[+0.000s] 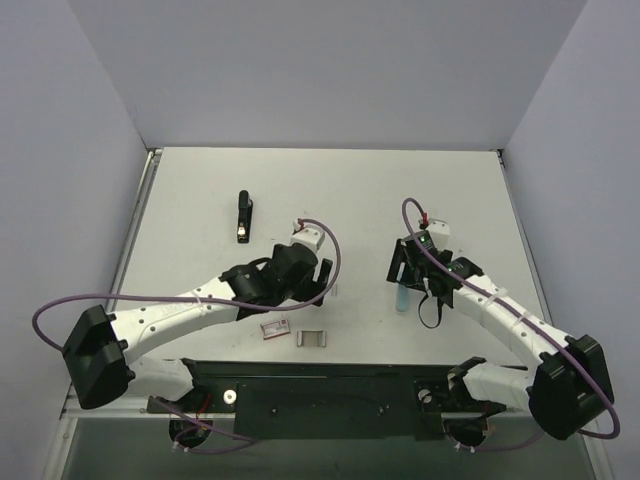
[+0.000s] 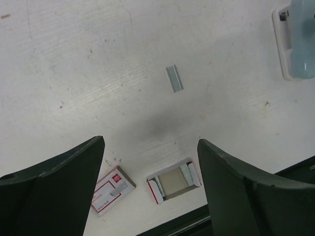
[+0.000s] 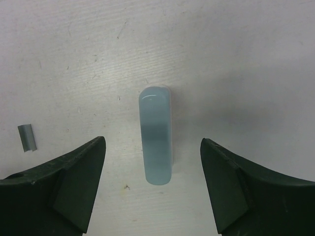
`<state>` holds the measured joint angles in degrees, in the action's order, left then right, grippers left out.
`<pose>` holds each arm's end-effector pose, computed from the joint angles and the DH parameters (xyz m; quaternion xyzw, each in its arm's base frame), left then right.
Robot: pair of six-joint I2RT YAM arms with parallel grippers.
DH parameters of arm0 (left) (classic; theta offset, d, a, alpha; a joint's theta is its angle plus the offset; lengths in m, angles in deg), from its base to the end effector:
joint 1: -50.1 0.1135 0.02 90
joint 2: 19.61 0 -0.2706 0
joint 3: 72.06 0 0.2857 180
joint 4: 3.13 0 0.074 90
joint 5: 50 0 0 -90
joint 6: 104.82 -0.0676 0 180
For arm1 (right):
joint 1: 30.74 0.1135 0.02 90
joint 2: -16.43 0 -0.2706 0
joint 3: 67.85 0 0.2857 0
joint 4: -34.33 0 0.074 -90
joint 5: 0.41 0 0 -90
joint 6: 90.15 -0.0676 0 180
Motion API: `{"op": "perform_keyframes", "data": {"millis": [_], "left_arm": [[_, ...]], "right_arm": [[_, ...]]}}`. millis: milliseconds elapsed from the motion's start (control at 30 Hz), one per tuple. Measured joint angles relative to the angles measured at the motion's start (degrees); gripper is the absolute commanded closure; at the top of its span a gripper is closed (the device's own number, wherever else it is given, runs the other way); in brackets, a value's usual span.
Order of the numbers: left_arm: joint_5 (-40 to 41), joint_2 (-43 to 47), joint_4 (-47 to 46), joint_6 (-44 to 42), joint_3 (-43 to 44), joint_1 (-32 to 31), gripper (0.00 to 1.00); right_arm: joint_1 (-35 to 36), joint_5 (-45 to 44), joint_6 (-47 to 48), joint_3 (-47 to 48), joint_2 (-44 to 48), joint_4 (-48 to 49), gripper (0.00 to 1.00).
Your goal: Unload the staples from the stapler
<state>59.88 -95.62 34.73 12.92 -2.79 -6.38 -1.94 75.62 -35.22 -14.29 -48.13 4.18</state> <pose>0.2049 -0.2676 0.2459 0.1610 0.8968 -0.1367 0.3888 0.2614 0.1251 0.2115 0.0996 0.8996 0.1231 0.4069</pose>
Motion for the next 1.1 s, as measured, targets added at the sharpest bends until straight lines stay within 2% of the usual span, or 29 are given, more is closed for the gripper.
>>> {"op": "perform_keyframes", "data": {"millis": [300, 600, 767, 800, 833, 867, 933, 1100], "left_arm": [[0.6, 9.0, -0.9, 4.2, -10.1, -2.1, 0.13], [0.7, 12.2, -2.8, 6.2, -13.0, -3.0, 0.13], [0.9, 12.2, -3.2, 6.3, -13.4, -3.1, 0.13], [0.9, 12.3, -3.3, 6.4, -13.7, -3.2, 0.13], [0.9, 12.3, -3.4, 6.4, -14.0, -3.2, 0.13], [1.0, 12.4, -3.6, 6.6, -14.4, -3.3, 0.13], [0.9, 12.9, -3.7, 6.7, -15.3, -3.6, 0.13], [1.0, 14.9, -3.6, 7.6, -16.7, -4.1, 0.13]], "right_arm": [[0.0, 0.5, -2.8, -0.7, -8.1, 4.3, 0.28], [0.0, -0.1, -4.3, -0.7, -14.3, 6.2, 0.35], [0.0, -0.6, -4.8, -0.7, -16.2, 7.1, 0.62], [0.0, -0.7, -4.9, -0.7, -16.2, 7.3, 0.73], [0.0, -0.8, -5.0, -0.7, -16.2, 7.6, 0.77], [0.0, -1.0, -4.9, -0.7, -16.2, 7.7, 0.89], [0.0, -1.2, -5.4, -0.7, -16.2, 7.9, 1.00], [0.4, -1.4, -7.3, -0.7, -16.2, 8.0, 1.00]]}}
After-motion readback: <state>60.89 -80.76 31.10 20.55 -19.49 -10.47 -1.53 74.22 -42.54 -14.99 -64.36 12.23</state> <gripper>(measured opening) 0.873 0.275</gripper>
